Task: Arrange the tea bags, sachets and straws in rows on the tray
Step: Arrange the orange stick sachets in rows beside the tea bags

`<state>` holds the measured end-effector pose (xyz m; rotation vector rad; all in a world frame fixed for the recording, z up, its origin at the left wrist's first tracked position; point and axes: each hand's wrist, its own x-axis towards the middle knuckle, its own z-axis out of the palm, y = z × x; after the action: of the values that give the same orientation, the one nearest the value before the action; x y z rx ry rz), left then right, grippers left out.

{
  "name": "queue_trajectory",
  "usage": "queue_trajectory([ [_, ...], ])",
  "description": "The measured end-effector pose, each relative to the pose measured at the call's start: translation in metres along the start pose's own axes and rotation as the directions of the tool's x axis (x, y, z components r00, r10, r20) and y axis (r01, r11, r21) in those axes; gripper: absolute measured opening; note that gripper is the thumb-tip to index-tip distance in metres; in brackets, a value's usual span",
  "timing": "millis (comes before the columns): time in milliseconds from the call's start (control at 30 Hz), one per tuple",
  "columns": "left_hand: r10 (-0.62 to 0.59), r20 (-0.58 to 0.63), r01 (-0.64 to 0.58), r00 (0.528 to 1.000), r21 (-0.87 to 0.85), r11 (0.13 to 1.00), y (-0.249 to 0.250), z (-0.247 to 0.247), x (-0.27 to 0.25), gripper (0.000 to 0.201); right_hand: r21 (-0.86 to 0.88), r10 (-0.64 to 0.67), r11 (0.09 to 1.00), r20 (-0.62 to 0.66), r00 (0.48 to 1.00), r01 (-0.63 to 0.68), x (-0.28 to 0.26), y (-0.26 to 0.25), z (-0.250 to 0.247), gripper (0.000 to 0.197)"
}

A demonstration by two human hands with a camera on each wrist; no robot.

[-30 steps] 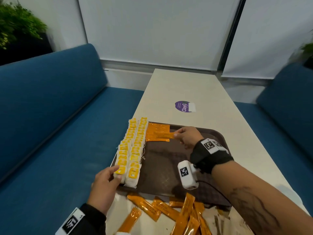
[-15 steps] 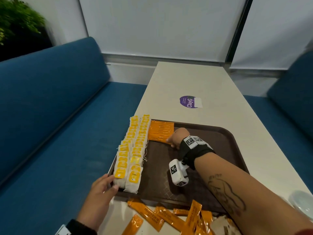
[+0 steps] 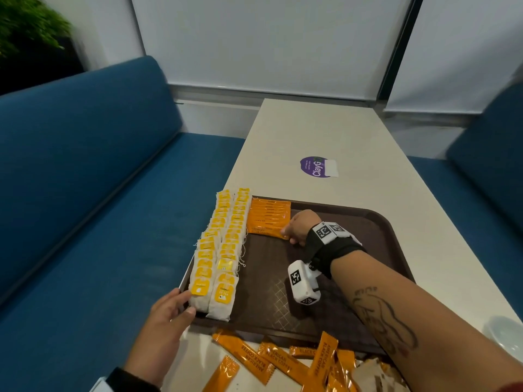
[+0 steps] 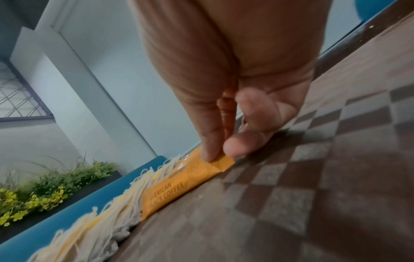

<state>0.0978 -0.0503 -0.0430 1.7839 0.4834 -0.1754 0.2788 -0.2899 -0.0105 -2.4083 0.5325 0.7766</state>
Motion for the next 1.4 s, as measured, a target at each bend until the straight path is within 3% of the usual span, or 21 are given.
queue_trajectory([
  [100,0.002,0.011,-0.002,1.0,-0.026,1.0,0.0,-0.002,0.0,0.032,-0.103,-0.014,0.995,-0.052,0.999,0.009,0.004,-0.004,0.002,0.037],
  [300,0.008,0.014,-0.008,1.0,-0.012,1.0,-0.001,-0.003,0.001,0.032,-0.129,-0.057,0.991,-0.121,0.991,0.041,0.008,-0.004,0.004,0.027],
  [400,0.016,0.017,-0.016,1.0,-0.015,1.0,-0.002,-0.003,0.002,0.032,-0.073,-0.076,0.995,-0.189,0.979,0.064,0.011,-0.001,0.005,0.028],
  [700,0.05,0.029,-0.051,0.998,0.045,0.998,-0.005,-0.006,0.001,0.033,0.062,-0.088,0.993,-0.197,0.976,0.102,0.01,0.004,0.006,0.049],
  [833,0.127,0.042,-0.132,0.991,0.158,0.979,-0.002,-0.009,-0.011,0.034,0.075,-0.177,0.977,-0.247,0.953,0.201,-0.018,0.013,-0.005,0.038],
  [1000,0.209,0.158,-0.245,0.965,0.263,0.933,0.009,-0.01,-0.037,0.028,0.296,-0.389,0.85,-0.204,0.898,0.435,-0.1,0.036,-0.009,0.039],
  [1233,0.151,0.413,-0.348,0.898,0.458,0.818,0.006,-0.001,-0.076,0.044,0.022,-0.575,0.816,-0.078,0.814,0.578,-0.207,0.08,0.016,0.038],
  [1333,0.104,0.494,-0.43,0.863,0.613,0.662,-0.003,0.002,-0.091,0.057,-0.231,-0.569,0.793,0.052,0.82,0.564,-0.237,0.092,0.033,0.051],
  [1400,0.085,0.518,-0.483,0.851,0.709,0.514,-0.011,0.002,-0.096,0.074,-0.454,-0.549,0.699,0.154,0.822,0.552,-0.248,0.098,0.048,0.066],
])
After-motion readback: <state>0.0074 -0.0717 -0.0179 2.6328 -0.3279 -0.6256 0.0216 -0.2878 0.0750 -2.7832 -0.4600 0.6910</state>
